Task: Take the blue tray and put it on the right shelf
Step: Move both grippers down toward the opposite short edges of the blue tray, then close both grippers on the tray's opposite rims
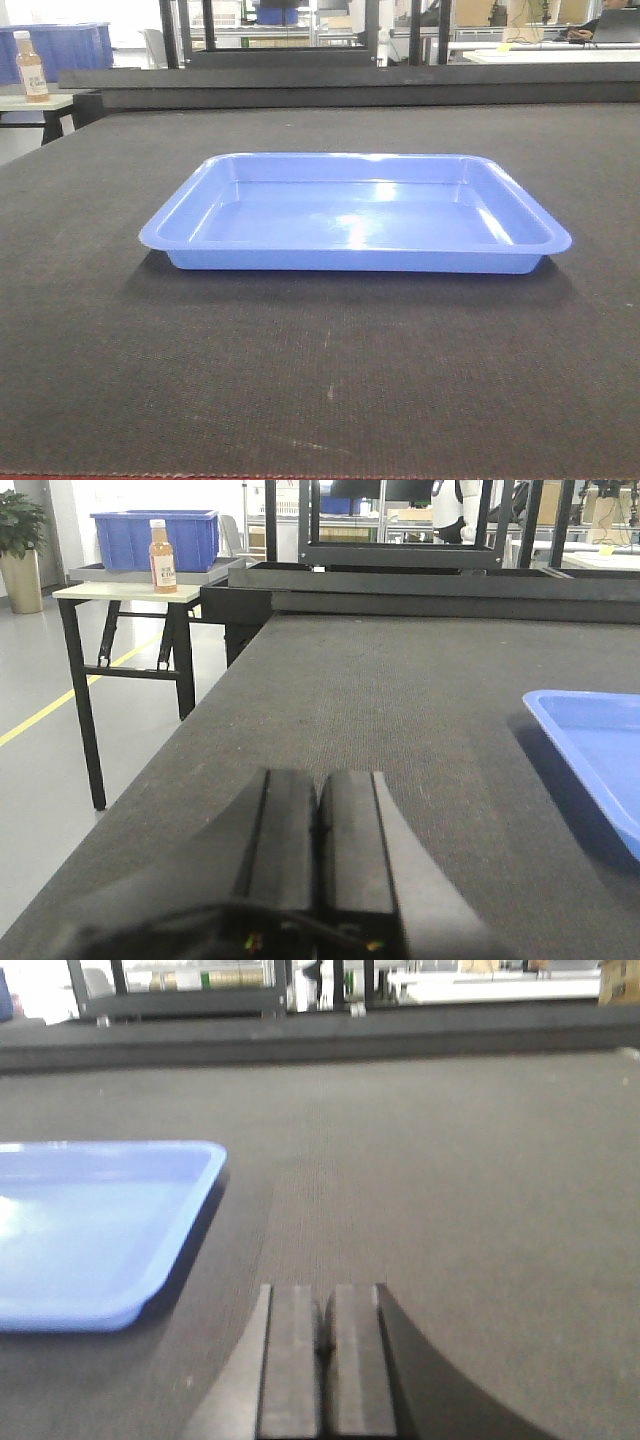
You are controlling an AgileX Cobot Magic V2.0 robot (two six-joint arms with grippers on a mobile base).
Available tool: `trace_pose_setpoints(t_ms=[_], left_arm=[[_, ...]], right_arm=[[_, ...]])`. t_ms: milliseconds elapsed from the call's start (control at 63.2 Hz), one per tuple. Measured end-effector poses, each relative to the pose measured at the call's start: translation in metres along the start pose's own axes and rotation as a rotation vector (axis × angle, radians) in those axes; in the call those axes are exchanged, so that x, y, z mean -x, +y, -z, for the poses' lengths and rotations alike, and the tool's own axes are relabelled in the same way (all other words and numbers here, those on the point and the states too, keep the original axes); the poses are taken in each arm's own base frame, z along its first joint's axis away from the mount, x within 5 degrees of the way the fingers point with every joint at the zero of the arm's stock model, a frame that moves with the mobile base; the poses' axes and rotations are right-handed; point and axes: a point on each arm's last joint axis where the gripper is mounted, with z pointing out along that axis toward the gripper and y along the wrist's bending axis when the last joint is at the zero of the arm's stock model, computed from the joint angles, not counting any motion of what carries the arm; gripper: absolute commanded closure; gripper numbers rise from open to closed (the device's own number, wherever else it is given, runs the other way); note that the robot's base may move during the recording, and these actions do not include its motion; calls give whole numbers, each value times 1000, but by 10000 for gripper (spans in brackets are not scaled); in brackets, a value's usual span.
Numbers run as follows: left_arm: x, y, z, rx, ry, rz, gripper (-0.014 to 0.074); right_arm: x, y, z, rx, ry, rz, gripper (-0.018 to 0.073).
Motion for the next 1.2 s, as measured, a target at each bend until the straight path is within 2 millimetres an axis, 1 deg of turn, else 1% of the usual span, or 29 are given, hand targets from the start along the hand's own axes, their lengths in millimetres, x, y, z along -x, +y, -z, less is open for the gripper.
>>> trace_pose_setpoints(t_ms=[79,142,222,269,301,332,348,364,396,427,443,475,506,538,554,570,586,617,681,728,760,839,902,997,1013,1076,1108,1155,1203], left_arm=[[3,0,0,4,-32,16,644],[14,0,1,0,-36,24,644],[46,-1,2,-14,-25,21,644],[74,-2,2,-23,-11,16,643],[88,-2,0,-27,9,13,643],[108,-2,-1,-34,26,9,640],[114,-3,-2,-36,36,8,636],[122,-3,-4,-40,55,8,630],[132,-3,-10,-44,93,6,617],[142,-4,-16,-49,133,5,594],[148,-4,-18,-52,149,4,578],[155,-4,-27,-57,195,4,545],[157,-4,-36,-60,243,6,513],[160,-5,-46,-64,287,9,454],[160,-5,-50,-68,303,12,443],[160,-6,-56,-74,325,14,396],[160,-6,-60,-77,340,16,384],[160,-8,-70,-94,374,22,319],[160,-13,-86,-125,429,23,203],[158,-17,-99,-152,465,21,154],[158,-21,-107,-172,485,17,140],[157,-33,-126,-231,523,-14,142],[158,-45,-140,-296,544,-57,142],[164,-67,-159,-388,557,-102,142],[167,-71,-163,-400,553,-107,142],[169,-91,-181,-464,589,-129,142],[170,-98,-188,-482,603,-137,142],[169,-110,-202,-508,637,-141,141],[168,-119,-215,-517,675,-131,142]], right_arm=[[5,0,0,1,-52,-7,504],[17,1,2,5,-91,-14,504],[43,5,7,17,-137,-16,501],[66,8,14,27,-169,-15,501],[80,10,19,32,-188,-14,496],[93,12,21,36,-195,-13,471],[98,13,22,38,-199,-13,457],[105,14,23,39,-201,-13,422],[116,15,23,41,-200,-12,390],[126,16,23,42,-201,-12,327],[128,17,21,42,-189,-12,271],[135,18,17,41,-176,-12,228],[141,18,13,40,-162,-12,146],[145,19,7,37,-135,-12,84],[146,19,3,35,-119,-12,62],[147,19,0,34,-103,-12,42],[147,19,-3,33,-90,-12,15],[148,19,-11,31,-57,-13,-17],[146,20,-25,38,8,-14,-42],[143,21,-36,42,65,-14,-42],[143,22,-42,45,99,-14,-42],[145,25,-56,62,179,-11,-42],[153,30,-66,82,233,-8,-42],[167,40,-86,126,318,2,-42],[170,43,-91,136,336,5,-42],[181,54,-111,174,407,17,-42],[183,59,-119,193,445,24,-42],[186,69,-137,218,509,36,-42],[186,78,-153,239,576,49,-42]])
